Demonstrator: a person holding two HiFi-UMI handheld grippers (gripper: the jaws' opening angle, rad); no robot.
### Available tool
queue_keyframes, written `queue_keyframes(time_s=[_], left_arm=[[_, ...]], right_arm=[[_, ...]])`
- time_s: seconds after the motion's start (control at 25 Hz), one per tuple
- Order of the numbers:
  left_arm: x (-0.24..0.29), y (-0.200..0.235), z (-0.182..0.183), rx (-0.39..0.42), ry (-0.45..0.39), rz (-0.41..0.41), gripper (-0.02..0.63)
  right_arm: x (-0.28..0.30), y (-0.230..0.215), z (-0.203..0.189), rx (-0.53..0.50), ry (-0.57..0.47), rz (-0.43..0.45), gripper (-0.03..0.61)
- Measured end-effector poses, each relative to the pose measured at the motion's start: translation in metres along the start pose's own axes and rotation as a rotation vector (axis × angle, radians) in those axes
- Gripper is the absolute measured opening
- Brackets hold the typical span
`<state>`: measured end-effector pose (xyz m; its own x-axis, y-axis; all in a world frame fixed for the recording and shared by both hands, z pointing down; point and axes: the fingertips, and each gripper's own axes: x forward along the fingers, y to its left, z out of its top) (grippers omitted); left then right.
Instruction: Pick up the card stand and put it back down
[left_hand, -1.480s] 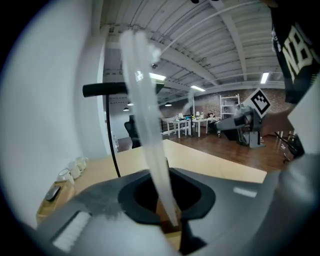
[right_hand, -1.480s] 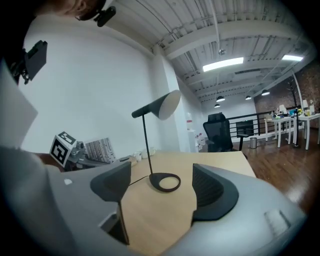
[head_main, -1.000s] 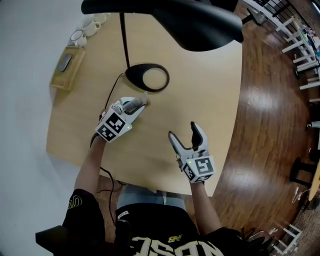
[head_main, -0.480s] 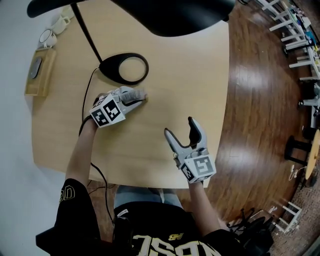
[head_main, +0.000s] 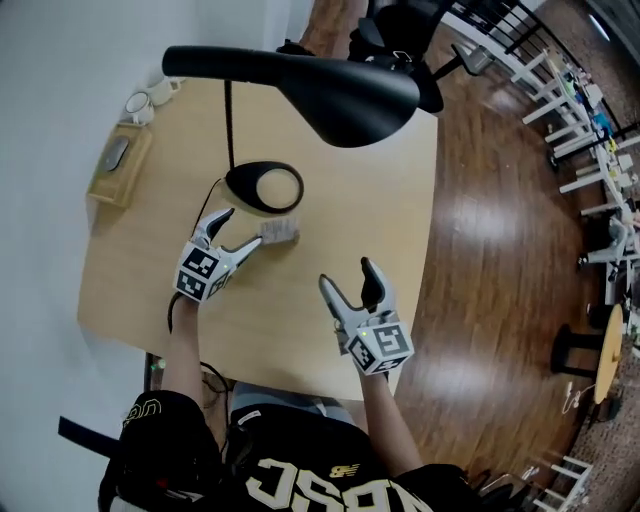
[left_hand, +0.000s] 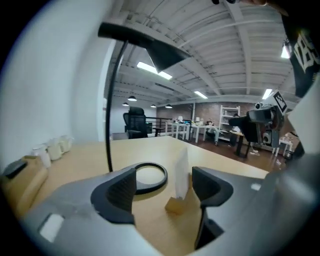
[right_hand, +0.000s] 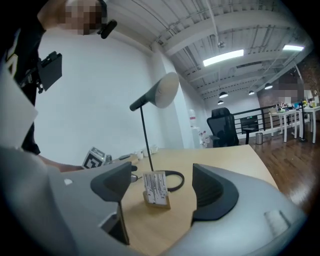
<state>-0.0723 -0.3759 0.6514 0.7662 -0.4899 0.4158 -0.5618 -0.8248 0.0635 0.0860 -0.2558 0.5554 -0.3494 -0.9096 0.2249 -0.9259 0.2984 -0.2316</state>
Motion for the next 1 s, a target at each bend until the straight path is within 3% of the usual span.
queue_keyframes(time_s=[0.12, 0.32, 0.48, 0.64, 0.76, 1.0], left_arm=[[-0.046, -0.014, 0.026, -0.034, -0.083, 0.102, 0.370], [-0.100, -0.090, 0.049, -0.109, -0.181, 0.126, 0.370], [-0.126, -0.168, 0.053, -0.125, -0.223, 0.192, 0.377], [-0.167, -0.255, 0.089, -0.069, -0.324, 0.288, 0.377], [-0.194, -0.300, 0.125, -0.033, -0.374, 0.337, 0.377], [-0.257, -0.341, 0.174, 0.092, -0.402, 0.446, 0.379]], right_arm=[[-0.005, 0.014, 0.027, -0.010, -0.067, 0.036, 0.385], [-0.048, 0.039, 0.048, -0.019, -0.153, 0.116, 0.385], [-0.123, 0.057, 0.054, -0.046, -0.213, 0.165, 0.385], [-0.203, 0.054, 0.040, -0.050, -0.196, 0.115, 0.385], [-0.239, 0.059, 0.061, -0.069, -0.239, 0.111, 0.385], [-0.291, 0.104, 0.115, -0.119, -0.338, 0.142, 0.385]])
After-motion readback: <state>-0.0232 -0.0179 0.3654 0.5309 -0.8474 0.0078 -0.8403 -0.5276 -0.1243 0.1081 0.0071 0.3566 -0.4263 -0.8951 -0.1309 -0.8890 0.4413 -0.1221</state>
